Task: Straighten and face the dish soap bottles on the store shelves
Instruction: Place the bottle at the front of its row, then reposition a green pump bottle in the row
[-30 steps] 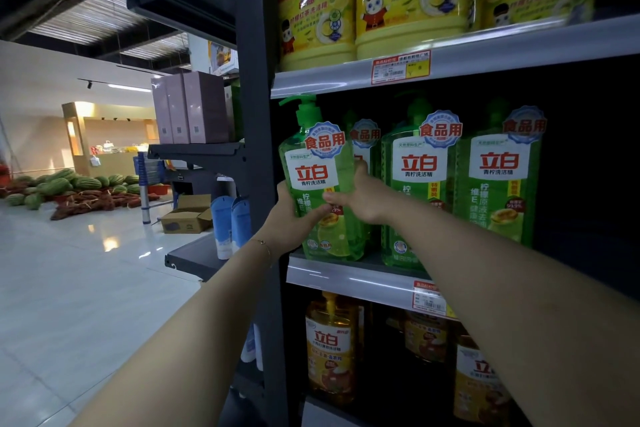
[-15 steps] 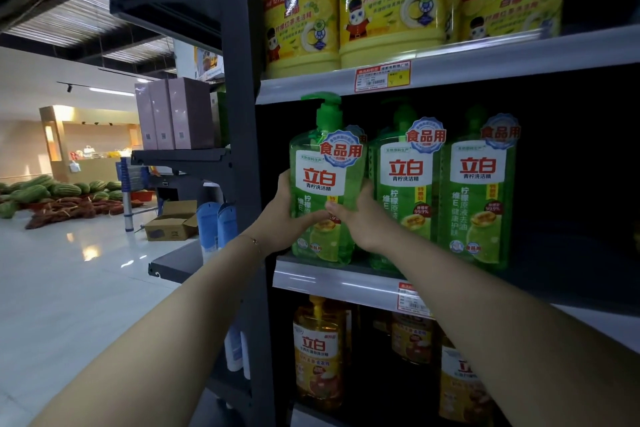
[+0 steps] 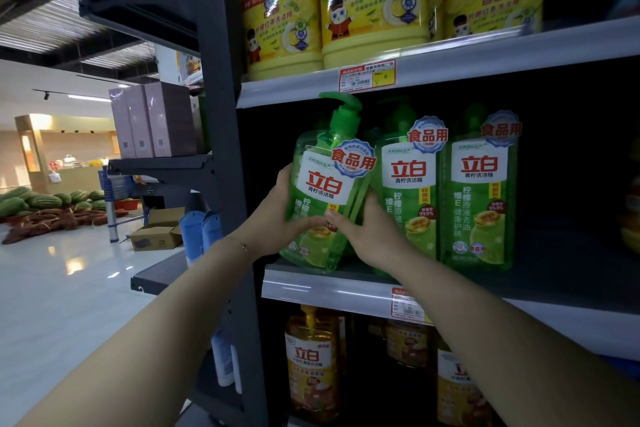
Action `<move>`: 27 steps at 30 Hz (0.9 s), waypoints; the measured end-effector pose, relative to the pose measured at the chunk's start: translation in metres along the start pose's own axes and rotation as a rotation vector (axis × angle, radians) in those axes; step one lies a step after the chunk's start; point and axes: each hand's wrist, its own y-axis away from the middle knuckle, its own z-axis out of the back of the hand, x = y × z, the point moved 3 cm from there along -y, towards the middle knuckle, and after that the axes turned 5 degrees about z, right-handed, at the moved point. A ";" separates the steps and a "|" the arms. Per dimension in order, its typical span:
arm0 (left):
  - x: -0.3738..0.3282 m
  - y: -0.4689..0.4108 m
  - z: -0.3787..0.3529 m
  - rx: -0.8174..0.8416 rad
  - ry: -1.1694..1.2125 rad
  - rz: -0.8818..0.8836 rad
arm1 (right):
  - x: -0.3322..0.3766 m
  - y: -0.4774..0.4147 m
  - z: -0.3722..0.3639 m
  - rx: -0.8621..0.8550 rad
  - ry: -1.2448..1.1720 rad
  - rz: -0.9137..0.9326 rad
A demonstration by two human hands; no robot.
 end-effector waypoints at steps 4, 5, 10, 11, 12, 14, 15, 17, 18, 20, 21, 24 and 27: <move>-0.005 -0.008 -0.001 0.052 -0.051 -0.028 | -0.006 -0.003 0.005 -0.033 -0.049 -0.010; -0.005 -0.010 0.000 0.060 -0.073 -0.027 | -0.007 -0.004 0.005 -0.045 -0.071 -0.027; -0.004 -0.018 0.016 0.140 -0.234 0.028 | -0.019 -0.006 -0.014 -0.017 -0.300 -0.135; -0.004 -0.020 0.019 0.162 -0.261 0.042 | -0.021 -0.007 -0.018 -0.016 -0.323 -0.145; -0.004 -0.021 0.021 0.182 -0.272 0.059 | -0.021 -0.009 -0.021 -0.018 -0.335 -0.154; -0.005 -0.024 0.025 0.214 -0.246 0.100 | -0.018 -0.012 -0.024 -0.024 -0.345 -0.167; -0.004 -0.027 0.026 0.223 -0.225 0.114 | -0.016 -0.014 -0.024 -0.025 -0.346 -0.168; -0.003 -0.032 0.026 0.234 -0.191 0.136 | -0.011 -0.017 -0.023 -0.030 -0.322 -0.156; -0.001 -0.034 0.026 0.228 -0.168 0.151 | -0.009 -0.018 -0.021 -0.032 -0.299 -0.143; 0.000 -0.036 0.024 0.185 -0.087 0.186 | -0.005 -0.021 -0.017 -0.056 -0.218 -0.118; 0.001 -0.035 0.022 0.154 -0.037 0.201 | -0.003 -0.024 -0.015 -0.075 -0.167 -0.106; 0.005 -0.029 0.017 0.069 0.103 0.251 | 0.002 -0.033 -0.013 -0.124 -0.052 -0.069; 0.014 -0.021 0.011 -0.013 0.243 0.268 | 0.003 -0.040 -0.014 -0.132 0.056 -0.043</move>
